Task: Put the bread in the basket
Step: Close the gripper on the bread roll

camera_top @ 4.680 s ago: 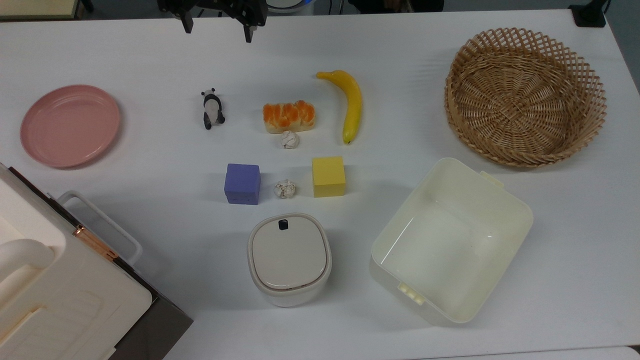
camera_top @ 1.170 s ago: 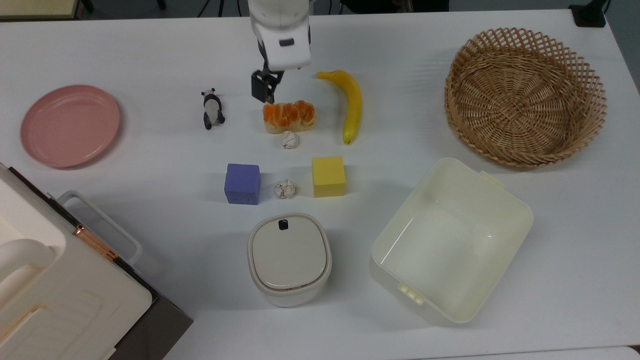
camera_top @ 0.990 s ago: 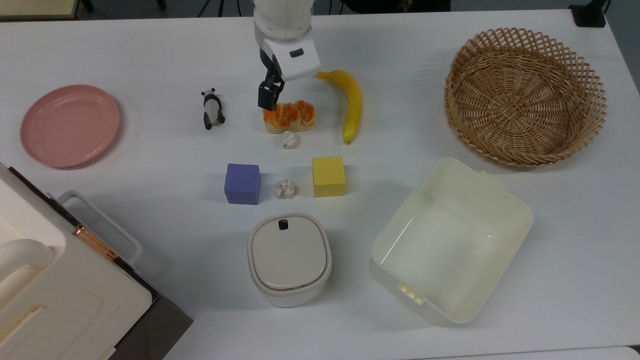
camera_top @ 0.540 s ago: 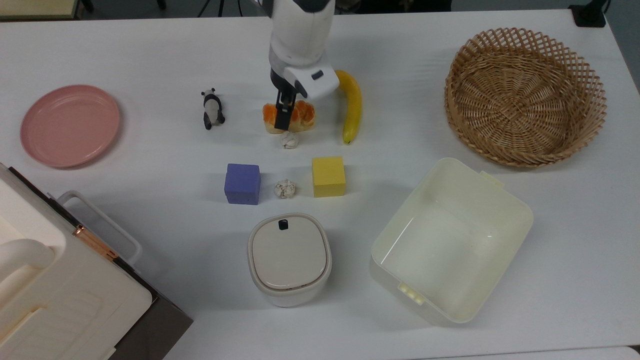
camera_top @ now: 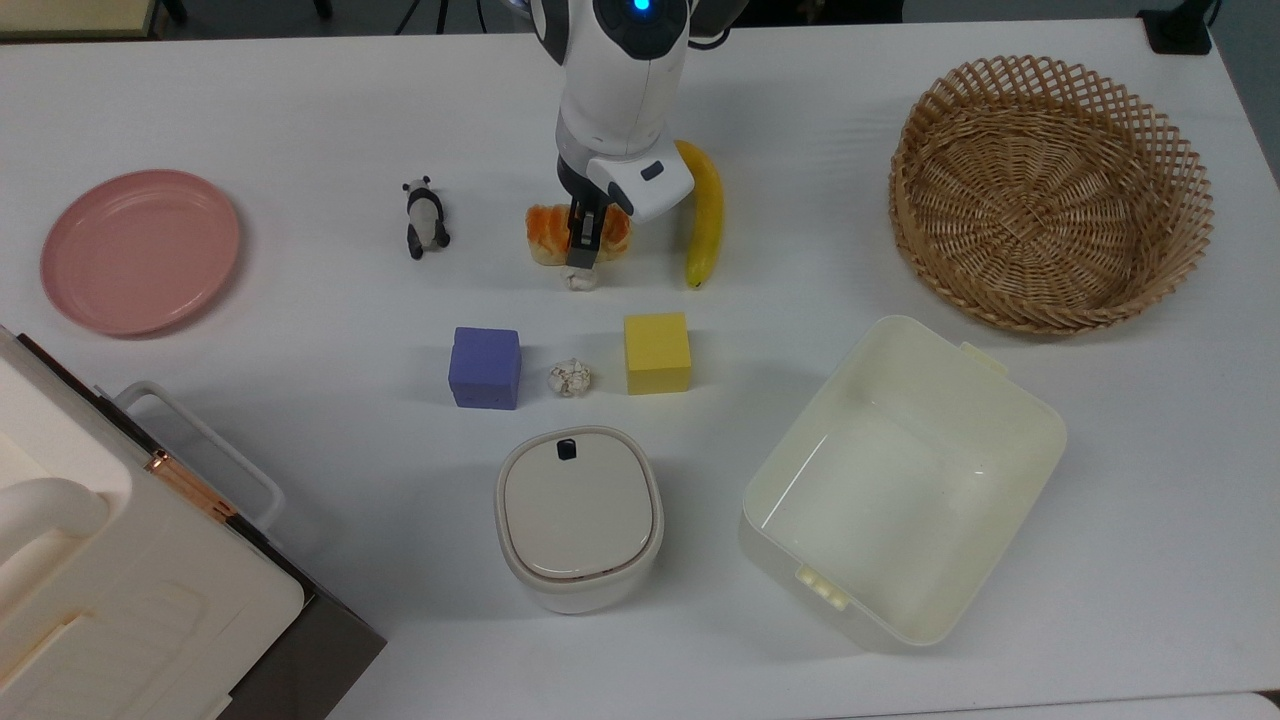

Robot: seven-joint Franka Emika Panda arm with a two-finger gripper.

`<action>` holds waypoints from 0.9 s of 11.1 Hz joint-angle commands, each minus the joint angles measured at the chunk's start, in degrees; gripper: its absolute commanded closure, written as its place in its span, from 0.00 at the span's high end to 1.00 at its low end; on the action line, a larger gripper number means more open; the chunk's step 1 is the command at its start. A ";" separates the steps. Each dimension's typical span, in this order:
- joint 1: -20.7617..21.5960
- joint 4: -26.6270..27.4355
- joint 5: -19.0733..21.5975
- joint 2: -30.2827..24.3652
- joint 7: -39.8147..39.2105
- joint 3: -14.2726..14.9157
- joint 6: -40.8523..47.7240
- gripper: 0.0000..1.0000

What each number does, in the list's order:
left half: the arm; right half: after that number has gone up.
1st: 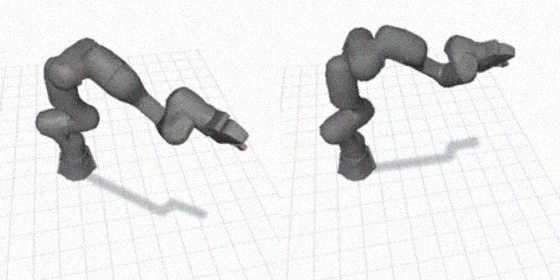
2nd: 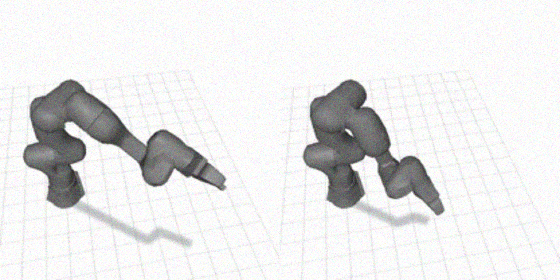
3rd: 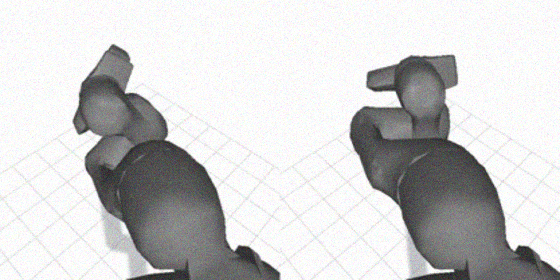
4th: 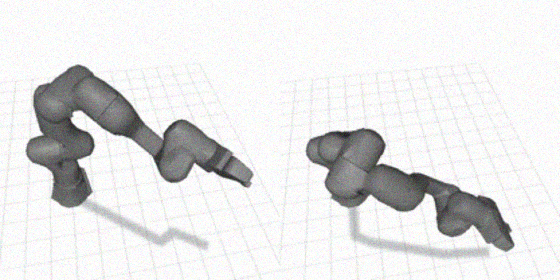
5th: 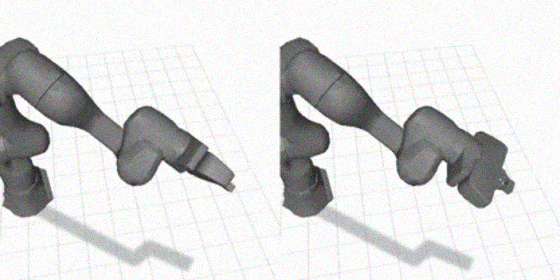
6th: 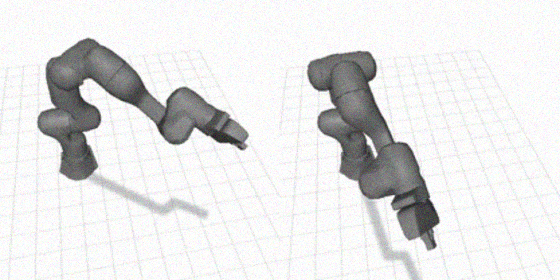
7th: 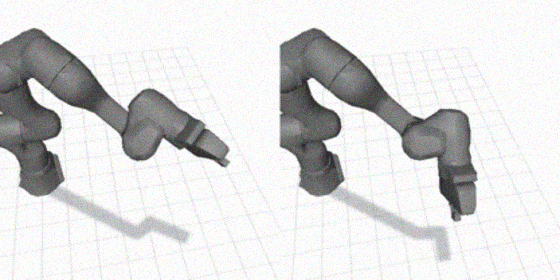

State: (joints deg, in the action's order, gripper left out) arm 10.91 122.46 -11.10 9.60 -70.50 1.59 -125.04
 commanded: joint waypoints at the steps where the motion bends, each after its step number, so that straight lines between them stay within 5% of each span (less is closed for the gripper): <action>1: 0.60 0.77 -0.86 -0.20 -0.52 0.34 -1.18 0.23; 7: 0.60 -5.80 0.37 -1.86 0.62 0.26 8.29 0.18; 10: 3.13 -7.76 1.95 -2.92 15.41 -0.18 9.55 0.18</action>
State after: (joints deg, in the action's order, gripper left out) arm 11.09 115.44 -10.39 8.28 -65.92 1.45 -117.31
